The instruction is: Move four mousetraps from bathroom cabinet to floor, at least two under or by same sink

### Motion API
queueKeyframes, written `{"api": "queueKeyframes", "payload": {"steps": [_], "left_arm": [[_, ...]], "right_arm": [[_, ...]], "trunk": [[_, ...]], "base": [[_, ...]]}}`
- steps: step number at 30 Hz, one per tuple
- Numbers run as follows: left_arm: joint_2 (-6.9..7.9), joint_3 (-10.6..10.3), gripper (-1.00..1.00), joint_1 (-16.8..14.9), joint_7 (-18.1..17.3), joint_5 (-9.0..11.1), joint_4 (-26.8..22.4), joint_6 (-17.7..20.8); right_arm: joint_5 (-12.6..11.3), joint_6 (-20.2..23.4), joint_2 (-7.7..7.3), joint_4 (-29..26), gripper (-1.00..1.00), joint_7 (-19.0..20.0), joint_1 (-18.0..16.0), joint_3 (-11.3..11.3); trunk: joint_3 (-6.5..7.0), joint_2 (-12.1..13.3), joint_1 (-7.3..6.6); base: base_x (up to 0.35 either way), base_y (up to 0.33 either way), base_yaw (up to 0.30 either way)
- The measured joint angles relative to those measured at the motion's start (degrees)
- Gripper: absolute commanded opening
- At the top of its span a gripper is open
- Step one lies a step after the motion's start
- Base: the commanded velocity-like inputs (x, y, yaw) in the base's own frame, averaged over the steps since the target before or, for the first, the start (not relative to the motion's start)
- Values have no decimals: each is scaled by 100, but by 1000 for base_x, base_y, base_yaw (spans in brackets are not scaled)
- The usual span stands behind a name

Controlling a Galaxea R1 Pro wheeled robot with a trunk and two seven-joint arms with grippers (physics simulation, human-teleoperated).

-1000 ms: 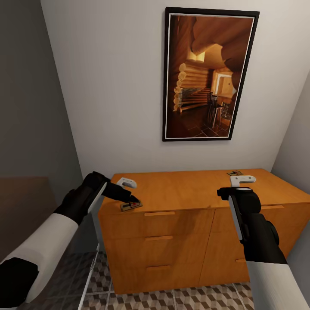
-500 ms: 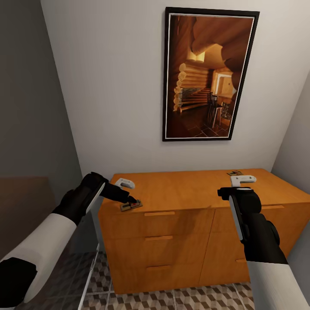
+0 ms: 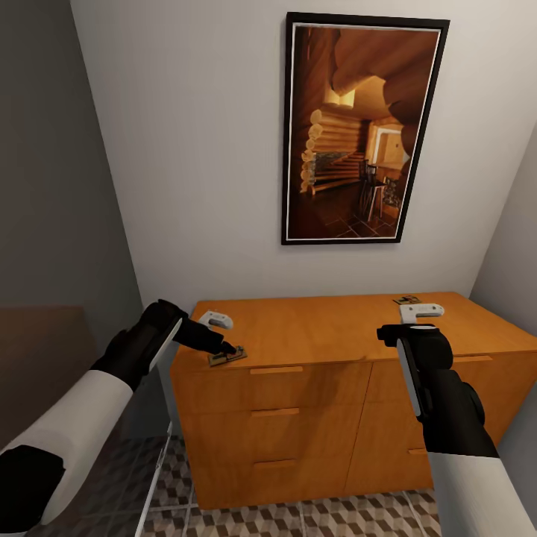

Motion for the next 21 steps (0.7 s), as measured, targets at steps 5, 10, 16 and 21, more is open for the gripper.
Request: {"api": "queueKeyframes", "payload": {"steps": [5, 10, 16, 21], "left_arm": [[-9, -2, 100, 0, 0, -6, 19, 0], [-11, -3, 100, 0, 1, -10, 10, 0], [1, -6, 100, 0, 1, -11, -22, 0], [5, -10, 100, 0, -1, -11, -36, 0]], "right_arm": [[0, 0, -3, 0, 100, 0, 0, -1], [0, 0, -4, 0, 100, 0, 0, -1], [0, 0, -4, 5, 100, 0, 0, -1], [0, 0, -4, 5, 100, 0, 0, -1]], "trunk": [[0, 0, 0], [0, 0, 0], [0, 0, 0], [0, 0, 0]], "base": [[0, 0, 0], [0, 0, 0], [0, 0, 0], [0, 0, 0]]}}
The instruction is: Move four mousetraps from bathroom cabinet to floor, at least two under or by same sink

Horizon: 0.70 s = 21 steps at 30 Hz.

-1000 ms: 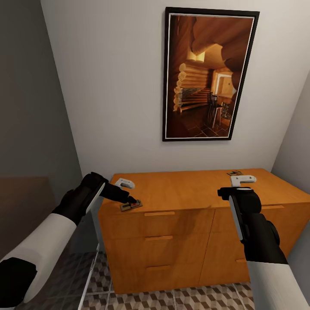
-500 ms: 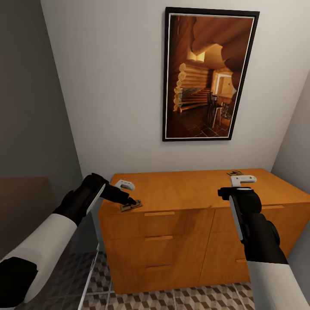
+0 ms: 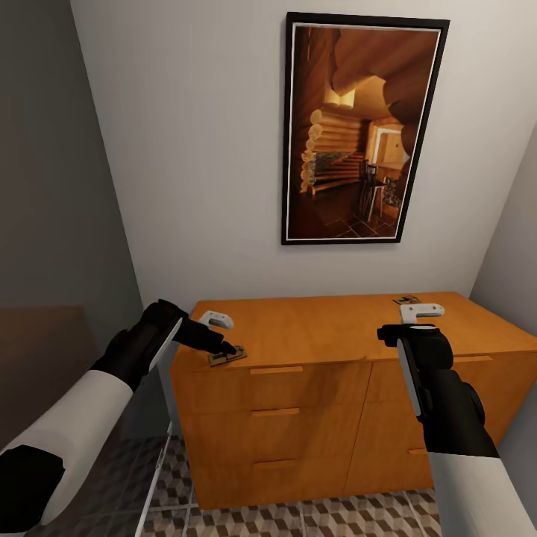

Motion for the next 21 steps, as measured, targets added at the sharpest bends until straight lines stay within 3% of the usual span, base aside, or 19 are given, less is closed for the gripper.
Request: {"api": "queueKeyframes", "payload": {"steps": [21], "left_arm": [[13, -2, 100, 0, 1, 0, -7, 0]], "right_arm": [[-9, 0, 0, 3, 100, -6, 0, 0]], "trunk": [[0, 0, 0]], "base": [[0, 0, 0]]}}
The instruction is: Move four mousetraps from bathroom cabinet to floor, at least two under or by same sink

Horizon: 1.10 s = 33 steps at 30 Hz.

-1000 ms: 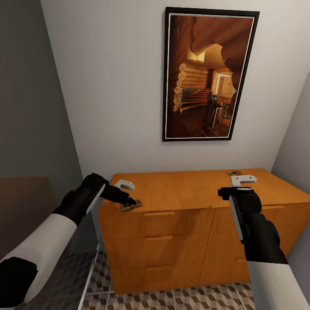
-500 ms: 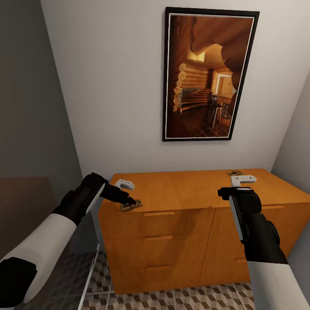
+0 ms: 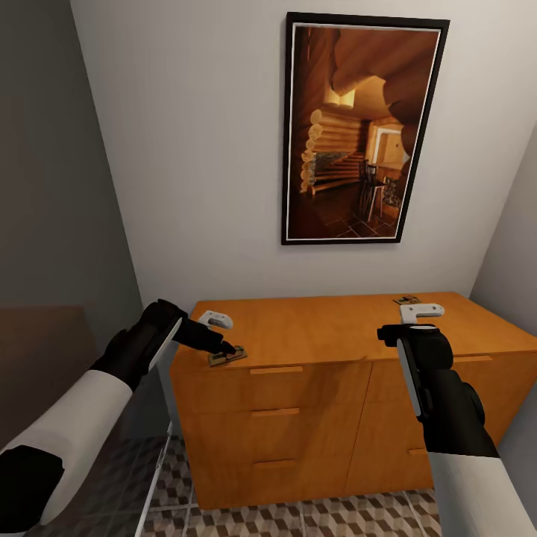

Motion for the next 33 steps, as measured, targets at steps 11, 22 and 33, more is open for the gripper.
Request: {"api": "queueKeyframes", "payload": {"steps": [11, 22, 33], "left_arm": [[6, -3, 100, 0, -2, -6, -4, 0], [4, -1, 100, 0, -4, 1, -3, 1], [-6, 0, 100, 0, -5, 8, -3, 0]], "right_arm": [[-1, 0, 0, 0, 100, 1, 0, 0], [-1, 0, 1, 0, 100, 5, 0, 0], [-1, 0, 0, 0, 100, 6, 0, 0]], "trunk": [[0, 0, 0], [0, 0, -1], [0, 0, 0]], "base": [[0, 0, 0], [75, 43, 0], [29, 15, 0]]}}
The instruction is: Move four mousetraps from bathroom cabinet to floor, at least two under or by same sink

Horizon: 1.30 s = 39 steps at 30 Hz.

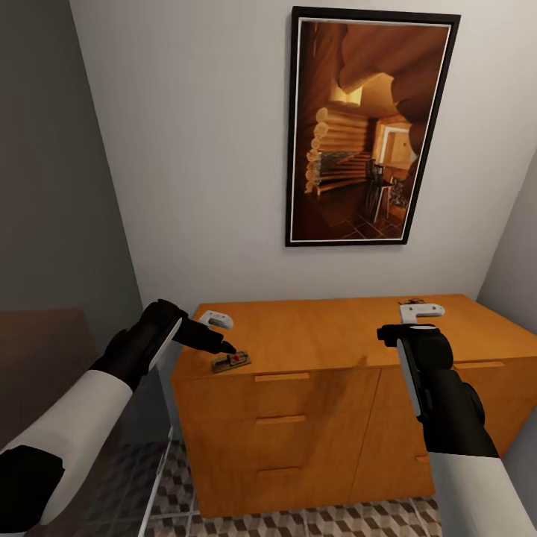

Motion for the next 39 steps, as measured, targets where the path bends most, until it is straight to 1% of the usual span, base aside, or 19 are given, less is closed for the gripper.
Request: {"api": "queueKeyframes", "payload": {"steps": [22, 27, 33, 34, 39], "left_arm": [[-16, -32, 100, 0, -25, -4, 22, 0], [-6, -41, 100, 0, -182, -10, 32, 0], [9, -45, 100, 0, -631, -76, 20, 0], [9, -45, 100, 0, -634, -78, 20, 0], [13, -42, 100, 0, -808, -235, 9, 5]], "right_arm": [[-16, 0, 8, 0, 100, -1, 0, 0], [-16, 0, 9, 0, 100, -1, 0, 0], [-11, 0, 3, 0, 100, -1, 0, 0], [-11, 0, 3, 0, 100, -1, 0, 0], [-10, 0, 1, 0, 100, -1, 0, 0]], "trunk": [[0, 0, 0], [0, 0, 0], [0, 0, 0], [0, 0, 0], [0, 0, 0]], "base": [[2, 1, 0], [0, 0, 0], [0, 0, 0], [0, 0, 0], [0, 0, 0]]}}
